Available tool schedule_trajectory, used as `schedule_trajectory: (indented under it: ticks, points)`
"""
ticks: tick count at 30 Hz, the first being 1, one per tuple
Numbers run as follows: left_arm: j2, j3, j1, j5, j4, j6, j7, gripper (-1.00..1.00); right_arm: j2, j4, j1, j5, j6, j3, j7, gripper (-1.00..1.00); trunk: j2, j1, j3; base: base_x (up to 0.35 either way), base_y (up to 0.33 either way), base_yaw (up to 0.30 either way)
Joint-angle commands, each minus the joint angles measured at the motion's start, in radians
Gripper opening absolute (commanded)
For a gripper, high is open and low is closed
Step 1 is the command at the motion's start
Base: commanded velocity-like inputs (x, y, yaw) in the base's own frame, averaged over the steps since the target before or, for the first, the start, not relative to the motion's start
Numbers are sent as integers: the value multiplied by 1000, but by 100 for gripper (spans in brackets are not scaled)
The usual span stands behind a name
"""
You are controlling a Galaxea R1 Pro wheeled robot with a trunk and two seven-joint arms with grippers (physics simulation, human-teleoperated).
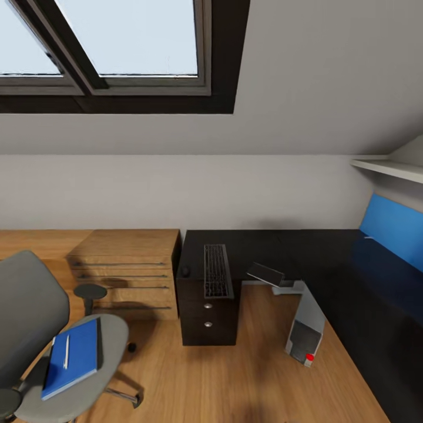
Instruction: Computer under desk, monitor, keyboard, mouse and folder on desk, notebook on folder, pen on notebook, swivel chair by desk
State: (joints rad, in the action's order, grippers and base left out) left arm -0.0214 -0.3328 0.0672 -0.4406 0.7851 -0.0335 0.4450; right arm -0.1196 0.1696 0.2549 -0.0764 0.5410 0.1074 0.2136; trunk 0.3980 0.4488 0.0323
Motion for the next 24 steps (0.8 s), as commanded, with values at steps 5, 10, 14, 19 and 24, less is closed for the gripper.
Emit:
schedule_trajectory:
  ticks: [5,10,14,19,24]
  points:
    - [-1,-6,-1,-10,2,-3,9,100,0,-1,1,-8,0,5,10,100,2,1,2,167,3,0]
    - [0,-7,-1,-9,2,-3,9,100,0,-1,1,-8,0,5,11,100,2,1,2,17,0,0]
    - [0,-8,-1,-8,2,-4,9,100,0,-1,1,-8,0,5,11,100,2,1,2,3,0,0]
    - [0,-9,-1,-9,23,-8,7,100,1,0,1,-7,0,4,11,100,2,1,2,0,0,0]
    - [5,-14,-1,-13,135,-2,5,100,1,13,1,-5,-3,1,12,100,2,1,2,0,0,0]
